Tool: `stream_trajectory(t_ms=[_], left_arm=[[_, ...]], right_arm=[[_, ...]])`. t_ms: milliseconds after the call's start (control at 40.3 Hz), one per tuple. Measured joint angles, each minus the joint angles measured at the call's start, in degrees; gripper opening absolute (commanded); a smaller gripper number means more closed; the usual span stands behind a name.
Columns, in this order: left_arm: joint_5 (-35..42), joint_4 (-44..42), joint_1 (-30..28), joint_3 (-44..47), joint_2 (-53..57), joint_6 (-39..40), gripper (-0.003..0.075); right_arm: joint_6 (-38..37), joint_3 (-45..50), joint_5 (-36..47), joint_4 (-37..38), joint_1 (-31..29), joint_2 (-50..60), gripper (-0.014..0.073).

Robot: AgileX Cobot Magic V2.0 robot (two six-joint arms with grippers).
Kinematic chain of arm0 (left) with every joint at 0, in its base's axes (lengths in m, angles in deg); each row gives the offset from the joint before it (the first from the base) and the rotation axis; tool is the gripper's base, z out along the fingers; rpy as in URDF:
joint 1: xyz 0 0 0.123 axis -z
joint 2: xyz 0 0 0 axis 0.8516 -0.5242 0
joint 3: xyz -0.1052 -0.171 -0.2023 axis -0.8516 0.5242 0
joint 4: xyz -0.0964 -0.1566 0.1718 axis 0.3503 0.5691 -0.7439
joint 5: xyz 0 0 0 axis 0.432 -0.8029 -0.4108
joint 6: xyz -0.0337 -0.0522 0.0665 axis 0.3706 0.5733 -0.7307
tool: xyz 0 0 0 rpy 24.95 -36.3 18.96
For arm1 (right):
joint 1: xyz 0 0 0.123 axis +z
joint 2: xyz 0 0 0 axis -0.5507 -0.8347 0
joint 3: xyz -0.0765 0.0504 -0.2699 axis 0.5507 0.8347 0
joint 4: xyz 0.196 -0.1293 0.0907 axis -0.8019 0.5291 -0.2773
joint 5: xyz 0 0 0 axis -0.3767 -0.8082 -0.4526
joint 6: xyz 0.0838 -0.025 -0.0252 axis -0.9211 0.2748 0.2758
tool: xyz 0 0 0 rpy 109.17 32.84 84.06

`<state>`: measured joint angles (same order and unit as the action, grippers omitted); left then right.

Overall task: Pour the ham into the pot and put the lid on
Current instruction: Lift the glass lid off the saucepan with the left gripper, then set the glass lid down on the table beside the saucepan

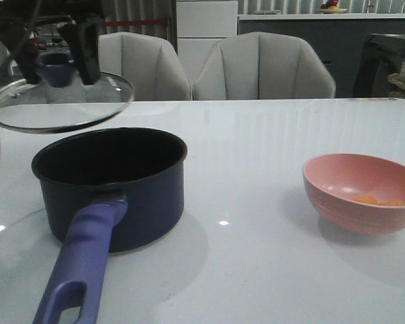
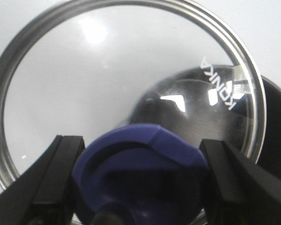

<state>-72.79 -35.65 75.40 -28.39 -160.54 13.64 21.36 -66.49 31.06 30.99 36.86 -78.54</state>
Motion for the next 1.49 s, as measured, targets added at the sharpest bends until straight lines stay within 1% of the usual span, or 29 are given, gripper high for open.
stream_trajectory(t_ms=[174, 323, 422, 571, 695, 944, 1142, 1217, 1291, 1465, 1490], left_arm=[[0.0, -1.1, -5.5, 2.2, 3.2, 0.0, 0.0227], [0.0, -1.1, -11.5, 7.6, 5.5, 0.0, 0.0227], [0.8, -1.1, -15.3, 12.8, 6.8, 0.0, 0.0227], [4.8, -1.2, -20.2, 20.3, 7.5, -0.1, 0.0227], [9.1, 0.0, -23.3, 25.9, 7.6, -1.9, 0.0227], [18.8, 0.8, -25.9, 34.5, 7.6, -2.6, 0.0228], [22.1, 1.8, -25.9, 36.7, 5.6, -3.3, 0.0239], [22.1, 2.9, -25.9, 36.7, 4.5, -3.7, 0.0268], [22.1, 3.9, -25.9, 36.6, 4.0, -4.1, 0.0324], [22.4, 5.5, -26.0, 36.1, 3.1, -5.4, 0.0524], [22.4, 5.5, -26.0, 36.0, 2.9, -5.5, 0.0540]], right_arm=[[0.0, 0.0, 0.0, 0.0, 0.0, 0.0, 0.0154], [0.0, 0.0, 0.0, 0.0, 0.0, 0.0, 0.0154], [0.0, 0.0, 0.0, 0.0, 0.0, 0.0, 0.0154], [0.0, 0.0, 0.0, 0.0, 0.0, 0.0, 0.0154], [0.0, 0.0, 0.0, 0.0, 0.0, 0.0, 0.0154], [0.0, 0.0, 0.0, 0.0, 0.0, 0.0, 0.0154], [0.0, 0.0, 0.0, 0.0, 0.0, 0.0, 0.0154], [0.0, 0.0, 0.0, 0.0, 0.0, 0.0, 0.0154], [0.0, 0.0, 0.0, 0.0, 0.0, 0.0, 0.0154], [0.0, 0.0, 0.0, 0.0, 0.0, 0.0, 0.0154], [0.0, 0.0, 0.0, 0.0, 0.0, 0.0, 0.0154]])
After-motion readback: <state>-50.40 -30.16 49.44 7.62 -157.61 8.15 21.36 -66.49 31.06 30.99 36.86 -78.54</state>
